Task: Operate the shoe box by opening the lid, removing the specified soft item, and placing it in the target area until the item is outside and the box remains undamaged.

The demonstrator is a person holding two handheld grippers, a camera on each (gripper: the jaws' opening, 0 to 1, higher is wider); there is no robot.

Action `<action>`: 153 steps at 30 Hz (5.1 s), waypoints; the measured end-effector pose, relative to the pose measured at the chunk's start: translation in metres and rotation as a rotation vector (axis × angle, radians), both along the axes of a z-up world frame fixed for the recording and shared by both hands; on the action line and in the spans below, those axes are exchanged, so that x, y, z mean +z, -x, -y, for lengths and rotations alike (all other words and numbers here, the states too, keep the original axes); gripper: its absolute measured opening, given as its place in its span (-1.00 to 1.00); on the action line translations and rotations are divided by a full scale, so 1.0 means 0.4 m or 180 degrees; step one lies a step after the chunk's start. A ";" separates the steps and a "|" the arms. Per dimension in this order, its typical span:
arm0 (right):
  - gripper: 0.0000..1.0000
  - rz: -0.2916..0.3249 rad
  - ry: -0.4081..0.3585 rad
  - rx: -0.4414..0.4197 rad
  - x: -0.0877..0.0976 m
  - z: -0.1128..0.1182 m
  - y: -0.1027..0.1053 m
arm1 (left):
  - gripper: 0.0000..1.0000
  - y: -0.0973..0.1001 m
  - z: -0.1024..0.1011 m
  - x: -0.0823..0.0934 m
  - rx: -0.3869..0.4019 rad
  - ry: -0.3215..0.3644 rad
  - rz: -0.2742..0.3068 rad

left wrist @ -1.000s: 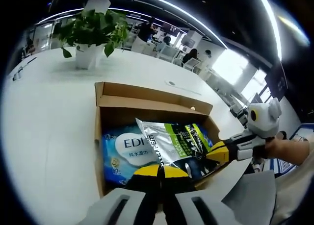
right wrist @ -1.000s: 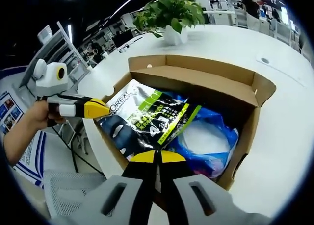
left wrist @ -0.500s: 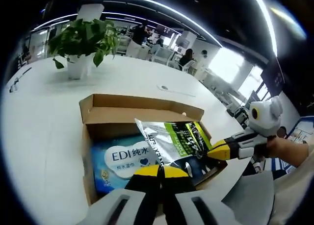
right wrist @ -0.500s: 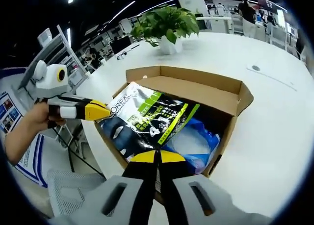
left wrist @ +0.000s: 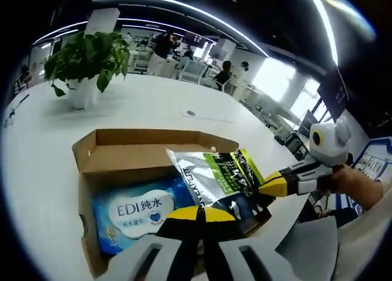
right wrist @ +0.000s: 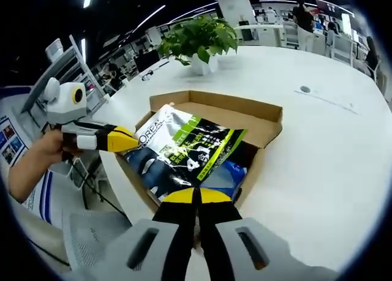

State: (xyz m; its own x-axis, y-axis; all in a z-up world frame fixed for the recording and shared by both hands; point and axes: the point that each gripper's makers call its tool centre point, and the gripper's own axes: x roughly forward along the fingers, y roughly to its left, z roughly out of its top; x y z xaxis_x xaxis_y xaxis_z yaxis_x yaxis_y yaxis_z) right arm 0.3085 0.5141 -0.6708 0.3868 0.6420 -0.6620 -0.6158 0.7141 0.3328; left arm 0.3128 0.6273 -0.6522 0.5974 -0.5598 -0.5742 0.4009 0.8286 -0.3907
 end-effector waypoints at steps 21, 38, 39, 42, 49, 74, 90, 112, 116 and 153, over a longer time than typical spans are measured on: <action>-1.00 -0.0063 0.0036 -0.0234 0.015 0.154 -0.028 | -1.00 -0.035 0.144 0.005 -0.0228 0.0027 0.0000; -1.00 -0.0120 0.0137 -0.0283 0.007 0.250 -0.036 | -1.00 -0.042 0.246 -0.009 -0.0409 -0.0012 -0.0053; -1.00 -0.0121 0.0144 -0.0287 0.008 0.256 -0.036 | -1.00 -0.043 0.252 -0.010 -0.0422 -0.0017 -0.0053; -1.00 -0.0121 0.0170 -0.0299 0.008 0.280 -0.039 | -1.00 -0.045 0.274 -0.010 -0.0468 -0.0022 -0.0056; -1.00 -0.0140 0.0206 -0.0346 0.008 0.328 -0.045 | -1.00 -0.051 0.324 -0.015 -0.0559 -0.0009 -0.0075; -1.00 -0.0177 0.0293 -0.0577 -0.032 0.453 -0.091 | -1.00 -0.090 0.452 -0.062 -0.0699 -0.0052 -0.0228; -1.00 -0.0309 0.0369 -0.0641 -0.107 0.494 -0.144 | -1.00 -0.139 0.496 -0.125 -0.0709 -0.0174 -0.0427; -1.00 -0.0404 0.0462 -0.0655 -0.198 0.533 -0.195 | -1.00 -0.178 0.543 -0.212 -0.0882 -0.0588 -0.0536; -1.00 -0.0416 0.0483 -0.0639 -0.214 0.529 -0.198 | -1.00 -0.177 0.542 -0.230 -0.1012 -0.0784 -0.0516; -0.97 -0.0451 0.0511 -0.0764 -0.296 0.515 -0.219 | -0.93 -0.191 0.519 -0.319 -0.2128 -0.2339 0.0054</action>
